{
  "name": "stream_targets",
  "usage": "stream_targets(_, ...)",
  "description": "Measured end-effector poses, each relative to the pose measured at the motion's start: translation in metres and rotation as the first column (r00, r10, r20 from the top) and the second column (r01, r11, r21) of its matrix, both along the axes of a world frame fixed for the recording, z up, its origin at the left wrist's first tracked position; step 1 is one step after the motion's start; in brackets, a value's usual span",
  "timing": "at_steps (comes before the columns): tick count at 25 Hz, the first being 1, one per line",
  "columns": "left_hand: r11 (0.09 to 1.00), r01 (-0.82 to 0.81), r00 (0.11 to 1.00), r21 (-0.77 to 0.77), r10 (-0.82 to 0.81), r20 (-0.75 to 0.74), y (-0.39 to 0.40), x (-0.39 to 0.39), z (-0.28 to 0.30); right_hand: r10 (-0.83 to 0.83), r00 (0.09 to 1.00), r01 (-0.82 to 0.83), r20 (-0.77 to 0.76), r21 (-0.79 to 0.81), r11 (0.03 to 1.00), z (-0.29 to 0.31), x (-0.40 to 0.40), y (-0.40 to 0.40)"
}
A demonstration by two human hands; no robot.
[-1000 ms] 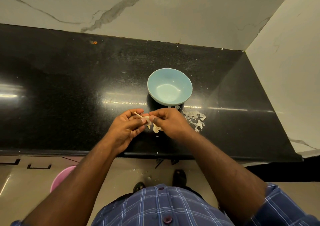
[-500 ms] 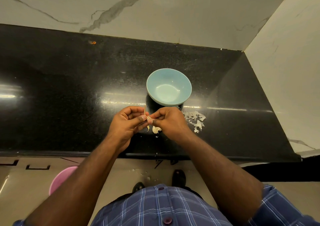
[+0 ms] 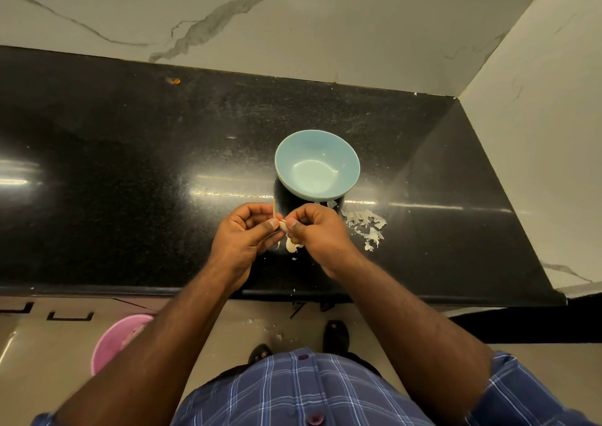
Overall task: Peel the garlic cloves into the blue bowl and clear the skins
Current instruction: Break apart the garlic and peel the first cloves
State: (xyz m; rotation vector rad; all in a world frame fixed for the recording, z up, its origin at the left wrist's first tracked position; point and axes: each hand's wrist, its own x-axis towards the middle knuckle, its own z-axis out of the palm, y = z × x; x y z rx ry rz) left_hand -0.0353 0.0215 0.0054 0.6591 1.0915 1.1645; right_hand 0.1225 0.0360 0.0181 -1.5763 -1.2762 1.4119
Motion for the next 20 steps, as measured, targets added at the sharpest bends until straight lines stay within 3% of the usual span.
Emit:
stream_targets(8, 1.000, 0.008, 0.999, 0.016, -0.007, -0.037, -0.003, 0.008, -0.001, -0.125, 0.986, 0.125, 0.108, 0.006, 0.992, -0.006, -0.013, 0.000)
stream_targets(11, 0.999, 0.015, 0.999, 0.045, -0.012, -0.051, -0.006, 0.014, 0.001, -0.189, 0.982, 0.190, 0.017, -0.040, 0.981, -0.004, -0.008, 0.005)
stream_targets(15, 0.999, -0.029, 0.998, 0.018, 0.030, -0.060, -0.003, 0.008, 0.001, -0.139, 0.985, 0.130, -0.101, -0.094, 0.987, 0.004, 0.009, 0.005)
stream_targets(20, 0.997, -0.050, 0.998, -0.051, 0.048, -0.038, -0.004, -0.001, -0.001, -0.012, 0.999, 0.016, 0.042, -0.110, 0.994, 0.004, 0.027, 0.005)
